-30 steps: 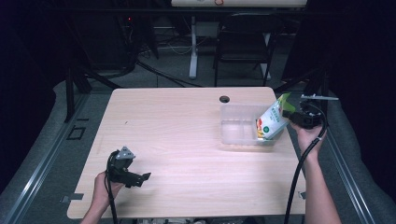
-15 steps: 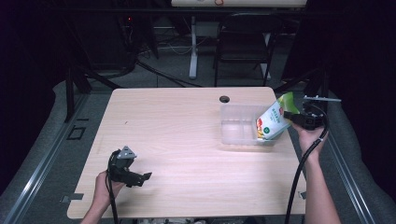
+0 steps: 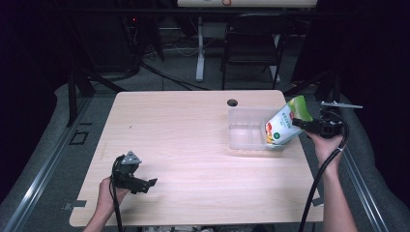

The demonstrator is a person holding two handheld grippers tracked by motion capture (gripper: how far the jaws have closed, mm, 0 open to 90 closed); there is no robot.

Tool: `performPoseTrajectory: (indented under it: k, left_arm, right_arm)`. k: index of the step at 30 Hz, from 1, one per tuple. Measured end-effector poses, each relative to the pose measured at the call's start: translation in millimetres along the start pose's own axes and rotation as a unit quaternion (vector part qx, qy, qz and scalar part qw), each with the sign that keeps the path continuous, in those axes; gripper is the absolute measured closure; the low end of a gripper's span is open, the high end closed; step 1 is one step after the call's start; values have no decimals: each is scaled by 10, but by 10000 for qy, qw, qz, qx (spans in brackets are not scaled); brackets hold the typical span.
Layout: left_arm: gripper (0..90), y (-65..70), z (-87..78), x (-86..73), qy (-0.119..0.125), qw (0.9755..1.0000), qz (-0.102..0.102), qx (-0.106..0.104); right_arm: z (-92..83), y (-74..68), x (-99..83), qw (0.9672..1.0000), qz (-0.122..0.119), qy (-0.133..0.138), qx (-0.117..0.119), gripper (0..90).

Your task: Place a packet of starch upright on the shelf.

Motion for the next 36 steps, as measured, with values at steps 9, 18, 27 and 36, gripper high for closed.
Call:
performPoseTrajectory:
  k: [9,18,27,36]
  left_arm:
    - [22,2,0,3,-16,10000,4,-7]
    - [22,6,5,5,-11,10000,5,14]
    - [22,8,6,6,-13,10000,19,6]
    - [22,8,6,5,-15,10000,25,6]
  right_arm:
    - [-228,-253,-98,9985,-482,-172,190,157]
    - [-356,-620,-369,9933,-935,-348,576,84]
    - [-233,-871,-737,9850,-1244,-903,781,56]
    - [28,-963,-1156,9747,-1421,-1475,900,47]
Point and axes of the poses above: each handheld gripper's, and its own axes: z roughly forward along the jaws, x roughly out of its top, y roughly to its right, the point moved 5 cm from there along z, roughly forward along the jaws, and after that the axes turned 8 degrees about x, right-handed, at the moved point
